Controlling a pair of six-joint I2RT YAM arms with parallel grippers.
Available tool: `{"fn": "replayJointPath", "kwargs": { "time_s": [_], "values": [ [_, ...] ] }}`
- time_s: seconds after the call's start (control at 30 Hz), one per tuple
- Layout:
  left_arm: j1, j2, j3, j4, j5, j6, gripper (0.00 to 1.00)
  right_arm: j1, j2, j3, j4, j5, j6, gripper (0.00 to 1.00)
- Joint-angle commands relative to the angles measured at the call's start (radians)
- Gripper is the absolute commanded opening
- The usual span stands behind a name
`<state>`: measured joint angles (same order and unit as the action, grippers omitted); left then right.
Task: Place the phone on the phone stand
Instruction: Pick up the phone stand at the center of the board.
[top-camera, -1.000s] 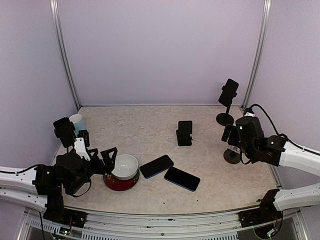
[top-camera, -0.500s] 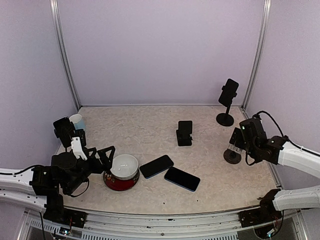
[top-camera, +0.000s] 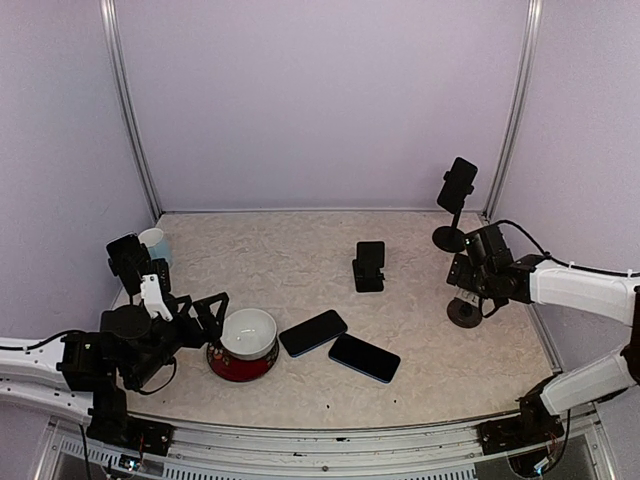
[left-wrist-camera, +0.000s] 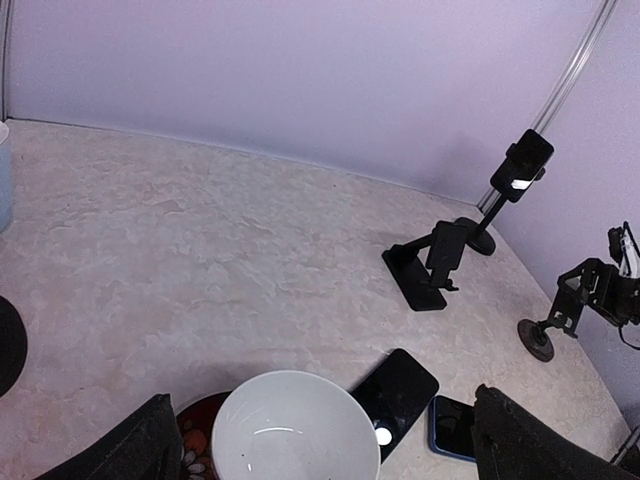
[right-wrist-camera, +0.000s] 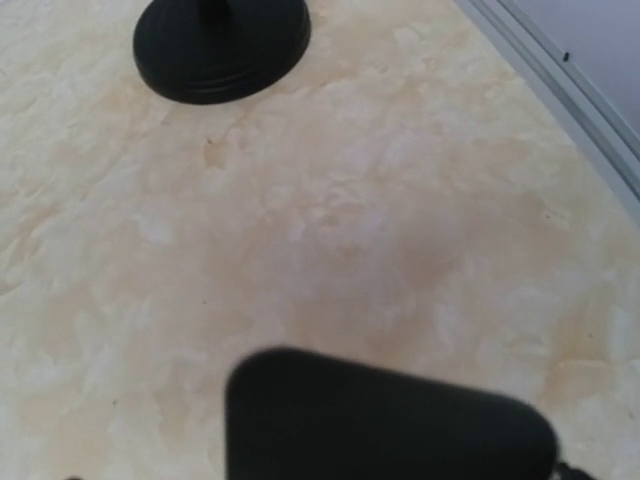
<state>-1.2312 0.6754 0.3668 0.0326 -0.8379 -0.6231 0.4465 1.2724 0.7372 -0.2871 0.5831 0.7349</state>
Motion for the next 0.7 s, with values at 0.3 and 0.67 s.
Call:
{"fn": "replayJointPath", "kwargs": {
  "time_s": [0.3, 0.67],
  "values": [
    [-0.007, 0.014, -0.013, 0.006, -0.007, 0.0, 0.99, -0.01, 0.148, 0.085, -0.053, 0.144, 0.054, 1.0],
    [-0.007, 0.045, -0.012, 0.026, 0.003, -0.006, 0.99, -0.01, 0.182, 0.057, -0.009, 0.14, 0.051, 0.95]
  ]
}}
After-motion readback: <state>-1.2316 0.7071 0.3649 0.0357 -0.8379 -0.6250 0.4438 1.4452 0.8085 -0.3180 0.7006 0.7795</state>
